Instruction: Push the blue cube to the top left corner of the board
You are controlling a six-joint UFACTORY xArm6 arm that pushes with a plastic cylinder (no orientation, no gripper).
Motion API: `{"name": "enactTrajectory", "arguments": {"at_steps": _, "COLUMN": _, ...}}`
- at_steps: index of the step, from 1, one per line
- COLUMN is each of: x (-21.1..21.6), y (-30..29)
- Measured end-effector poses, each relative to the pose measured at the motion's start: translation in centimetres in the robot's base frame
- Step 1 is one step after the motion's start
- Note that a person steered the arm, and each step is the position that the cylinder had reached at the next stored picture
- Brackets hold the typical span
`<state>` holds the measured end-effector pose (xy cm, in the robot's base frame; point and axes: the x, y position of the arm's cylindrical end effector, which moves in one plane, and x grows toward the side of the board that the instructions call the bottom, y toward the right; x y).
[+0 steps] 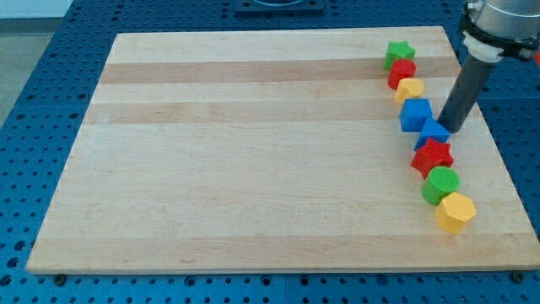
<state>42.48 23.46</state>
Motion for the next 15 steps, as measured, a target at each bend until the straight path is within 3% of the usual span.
{"name": "enactTrajectory", "arguments": {"at_steps": 4, "x": -2.7, "y": -5.0}}
{"name": "enactTrajectory", "arguments": {"at_steps": 9, "x": -8.0, "y": -19.2}}
{"name": "enactTrajectory", "arguments": {"at_steps": 13, "x": -9.4, "y": -32.0}}
{"name": "enactTrajectory", "arguments": {"at_steps": 15, "x": -12.7, "y": -32.1}}
